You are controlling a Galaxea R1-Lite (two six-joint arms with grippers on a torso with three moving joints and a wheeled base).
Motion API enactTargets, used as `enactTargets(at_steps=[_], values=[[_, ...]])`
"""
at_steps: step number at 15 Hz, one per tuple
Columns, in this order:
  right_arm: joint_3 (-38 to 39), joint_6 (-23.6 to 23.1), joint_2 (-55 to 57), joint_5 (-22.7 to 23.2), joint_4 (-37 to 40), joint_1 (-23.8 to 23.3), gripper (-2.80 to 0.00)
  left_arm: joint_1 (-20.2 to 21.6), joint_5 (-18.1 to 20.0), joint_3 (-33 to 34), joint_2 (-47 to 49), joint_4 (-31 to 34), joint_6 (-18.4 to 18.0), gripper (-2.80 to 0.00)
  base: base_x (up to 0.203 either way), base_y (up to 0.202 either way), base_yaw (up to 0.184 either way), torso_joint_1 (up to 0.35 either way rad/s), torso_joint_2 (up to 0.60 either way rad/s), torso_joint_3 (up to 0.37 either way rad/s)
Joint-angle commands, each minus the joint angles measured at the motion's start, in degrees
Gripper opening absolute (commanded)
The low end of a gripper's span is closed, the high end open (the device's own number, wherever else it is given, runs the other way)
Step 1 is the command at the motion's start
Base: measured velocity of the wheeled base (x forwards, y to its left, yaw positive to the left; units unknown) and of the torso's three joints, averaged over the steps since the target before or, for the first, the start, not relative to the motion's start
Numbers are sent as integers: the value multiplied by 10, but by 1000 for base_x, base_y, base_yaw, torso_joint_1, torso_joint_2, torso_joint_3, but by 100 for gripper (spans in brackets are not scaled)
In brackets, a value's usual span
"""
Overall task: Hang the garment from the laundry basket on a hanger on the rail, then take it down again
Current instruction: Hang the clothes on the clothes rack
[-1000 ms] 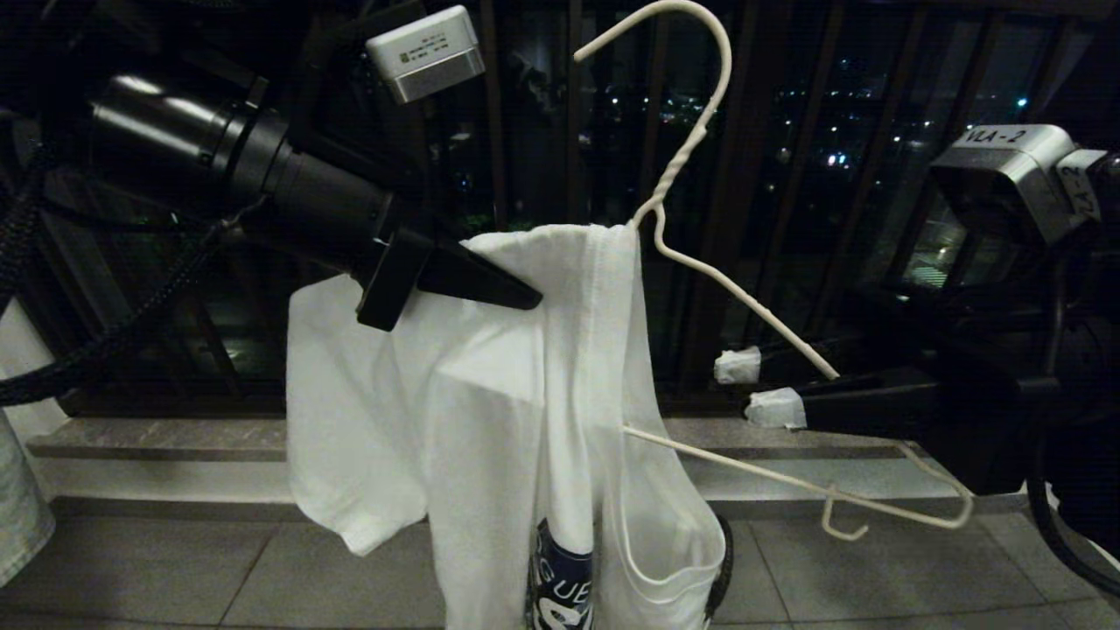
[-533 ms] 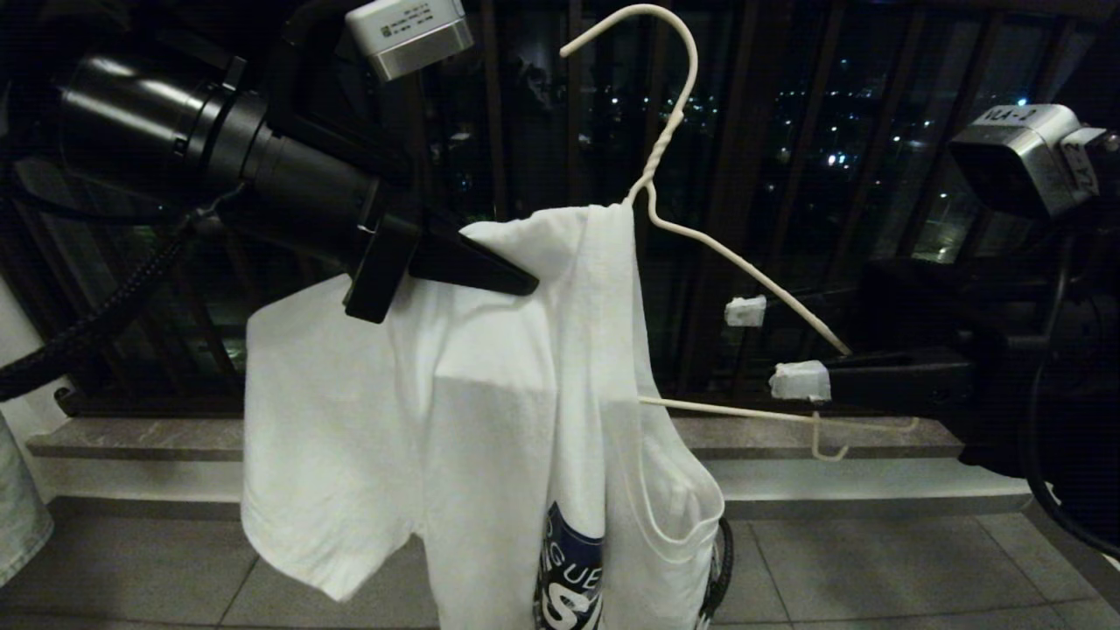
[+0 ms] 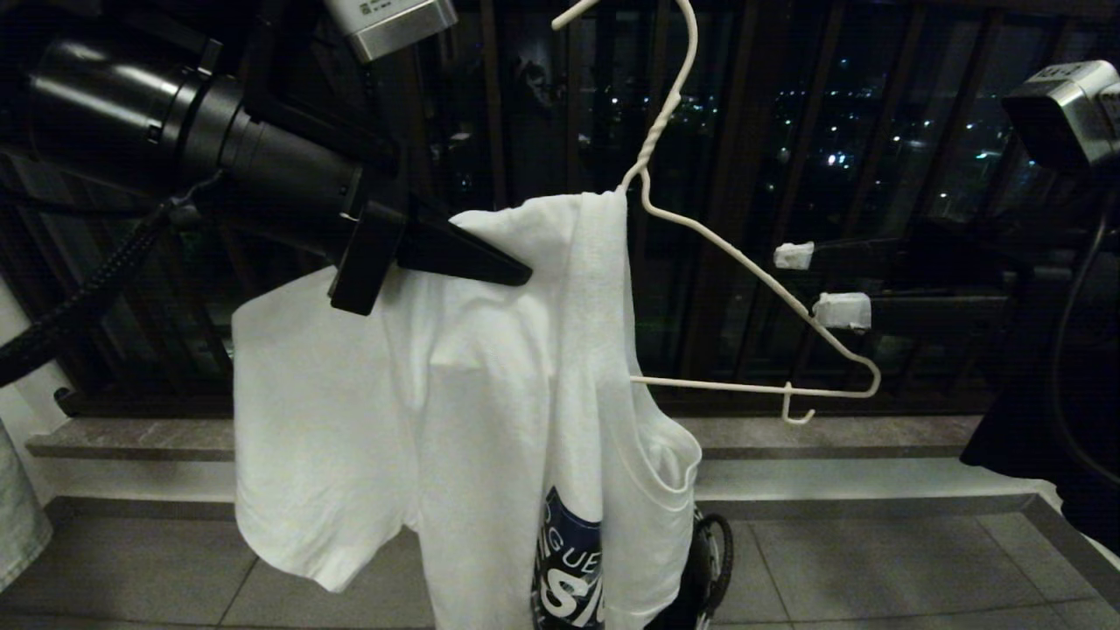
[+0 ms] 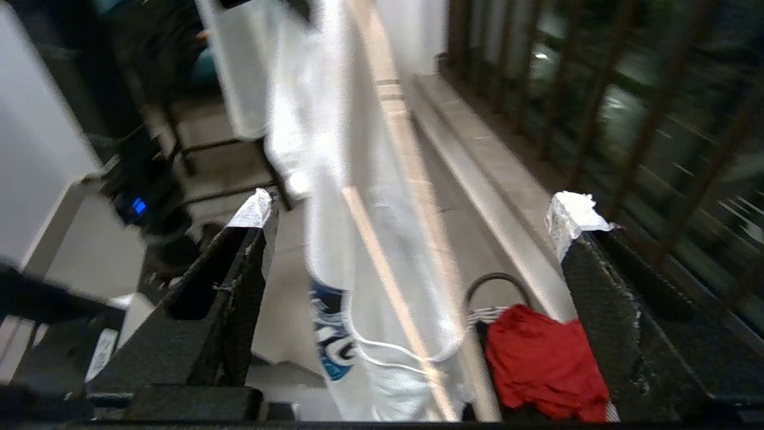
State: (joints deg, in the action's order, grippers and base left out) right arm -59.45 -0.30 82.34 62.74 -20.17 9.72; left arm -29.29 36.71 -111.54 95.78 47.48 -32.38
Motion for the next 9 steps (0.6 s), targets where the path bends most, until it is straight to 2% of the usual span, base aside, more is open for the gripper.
enactTargets(at_steps=[1,4,5,7,9], values=[[-17,23,0,-7,0,-23,0,0,2,0,-5,2,4,-280,0,0,0,0,0,0],[-38,90,-52,-51,20,-54,0,0,4,0,-2,-10,26,-280,0,0,0,0,0,0],[-46,120,-87,-59,51,-62,-280,0,5,1,-3,-18,36,-280,0,0,0,0,0,0],[-68,145,-135,-75,189,-69,-280,3,6,1,1,-27,62,-280,0,0,0,0,0,0],[-86,152,-181,-118,330,-69,-280,3,8,1,4,-42,71,-280,0,0,0,0,0,0]])
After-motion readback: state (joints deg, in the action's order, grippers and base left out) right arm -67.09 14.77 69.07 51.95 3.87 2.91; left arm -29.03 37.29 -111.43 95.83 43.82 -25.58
